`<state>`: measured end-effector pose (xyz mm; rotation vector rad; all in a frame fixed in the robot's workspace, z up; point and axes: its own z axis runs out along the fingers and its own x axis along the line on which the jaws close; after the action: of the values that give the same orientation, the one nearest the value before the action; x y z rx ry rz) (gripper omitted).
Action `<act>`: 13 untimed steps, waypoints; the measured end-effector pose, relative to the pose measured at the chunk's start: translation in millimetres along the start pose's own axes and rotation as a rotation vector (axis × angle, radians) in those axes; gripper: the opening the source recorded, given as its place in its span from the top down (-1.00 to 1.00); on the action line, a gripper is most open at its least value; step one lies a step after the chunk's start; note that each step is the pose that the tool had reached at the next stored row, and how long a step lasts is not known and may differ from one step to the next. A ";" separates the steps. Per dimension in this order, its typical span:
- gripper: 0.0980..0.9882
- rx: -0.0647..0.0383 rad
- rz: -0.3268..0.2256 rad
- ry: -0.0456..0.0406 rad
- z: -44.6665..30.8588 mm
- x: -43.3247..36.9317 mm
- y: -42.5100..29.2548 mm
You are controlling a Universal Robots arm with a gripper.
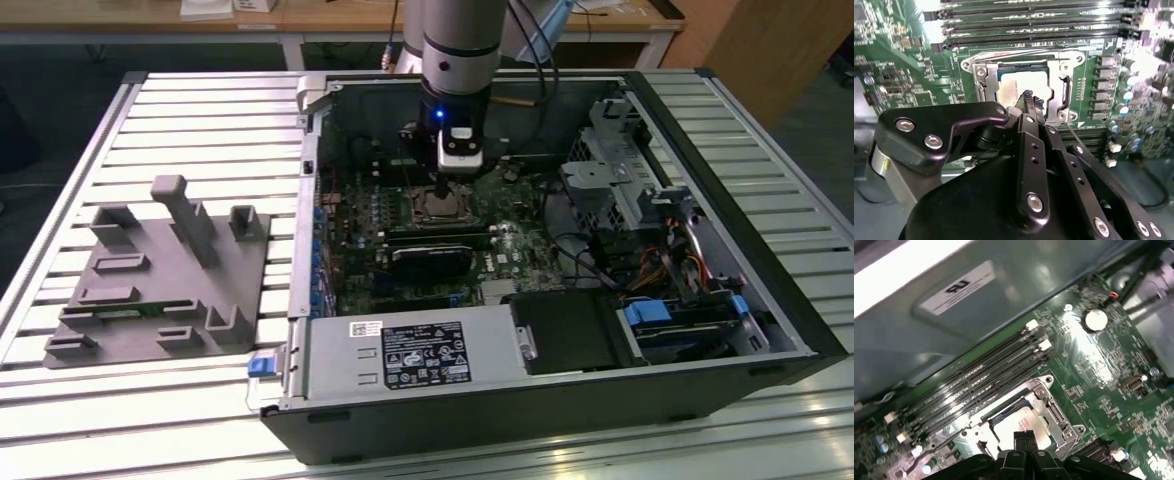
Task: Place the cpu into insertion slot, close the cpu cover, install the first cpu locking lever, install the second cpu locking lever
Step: 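Close the cpu cover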
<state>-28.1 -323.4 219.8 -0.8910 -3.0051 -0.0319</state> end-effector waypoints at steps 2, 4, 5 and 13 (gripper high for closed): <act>0.98 0.000 -0.037 0.0006 0.2 0.0 0.0; 0.98 0.001 -0.076 0.0013 0.4 0.0 0.0; 0.98 0.001 -0.094 0.0017 0.6 0.0 0.0; 0.98 0.004 -0.240 0.0037 1.6 0.0 0.0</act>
<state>-28.1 -323.3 218.2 -0.5247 -3.0880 -0.0286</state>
